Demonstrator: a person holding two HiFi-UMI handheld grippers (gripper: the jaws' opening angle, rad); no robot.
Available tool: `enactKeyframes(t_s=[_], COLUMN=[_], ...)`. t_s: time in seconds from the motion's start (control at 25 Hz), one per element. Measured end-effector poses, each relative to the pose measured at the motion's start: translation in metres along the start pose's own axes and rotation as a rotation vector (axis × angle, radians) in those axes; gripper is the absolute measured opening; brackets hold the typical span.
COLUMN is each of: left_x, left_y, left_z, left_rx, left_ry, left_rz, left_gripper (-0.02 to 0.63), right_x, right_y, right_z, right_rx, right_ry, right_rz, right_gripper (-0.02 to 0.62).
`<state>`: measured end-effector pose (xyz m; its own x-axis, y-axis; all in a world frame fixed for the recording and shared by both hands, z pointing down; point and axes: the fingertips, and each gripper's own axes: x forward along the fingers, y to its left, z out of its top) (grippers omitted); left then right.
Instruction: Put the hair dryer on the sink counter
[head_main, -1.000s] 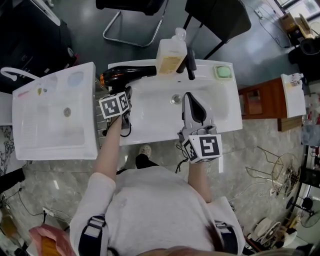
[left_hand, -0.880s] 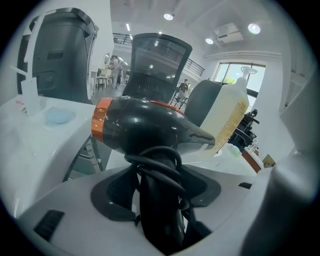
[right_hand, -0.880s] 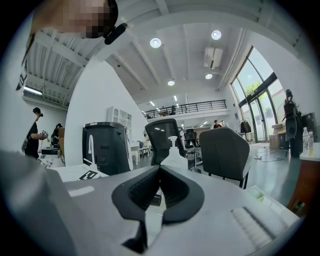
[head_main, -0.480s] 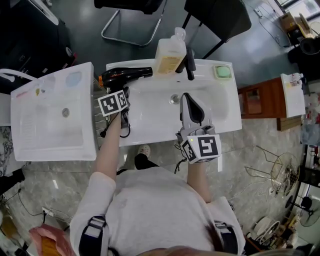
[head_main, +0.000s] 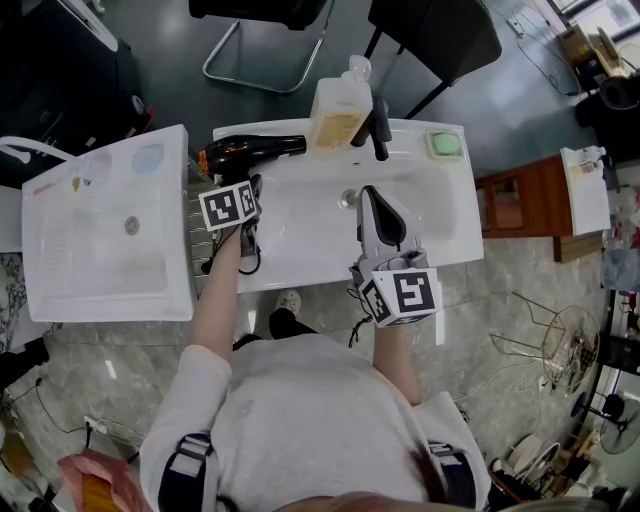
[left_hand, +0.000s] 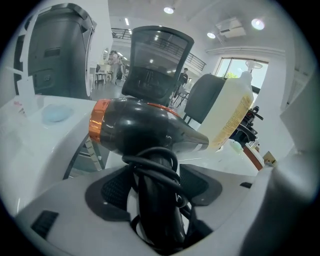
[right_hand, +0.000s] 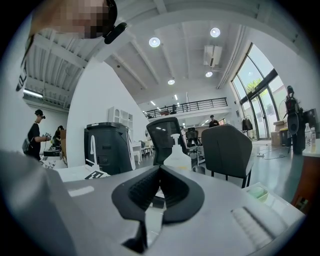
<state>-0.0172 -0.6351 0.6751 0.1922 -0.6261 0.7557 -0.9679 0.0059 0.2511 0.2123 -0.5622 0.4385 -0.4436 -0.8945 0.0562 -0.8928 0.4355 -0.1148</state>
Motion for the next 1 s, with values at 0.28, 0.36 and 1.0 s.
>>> enactKeyframes(t_s=[0.28,0.36,1.0], left_x=[-0.024,-0.037,-0.172], left_y=[-0.004,-0.004,-0.003], left_z=[0.009,0.011,0.027], left_rx=[0.025,0.026,0.180], left_ry=[-0.063,-0.097,-0.341], left_rz=[-0.021,-0.010,-0.047], left_gripper=[0.304,0.302,0.008], right_x=[-0.003,-0.005,-0.035], right_y=[0.016,0.024,0.106], right_z=[0.005,0.008,0.038], right_rx=[0.010,0.003,-0.035], right_ry=[-0.020,-0.027,-0.087], right_rz=[0.009,0.016,0.026], right_gripper=[0.011,0.011,0.011])
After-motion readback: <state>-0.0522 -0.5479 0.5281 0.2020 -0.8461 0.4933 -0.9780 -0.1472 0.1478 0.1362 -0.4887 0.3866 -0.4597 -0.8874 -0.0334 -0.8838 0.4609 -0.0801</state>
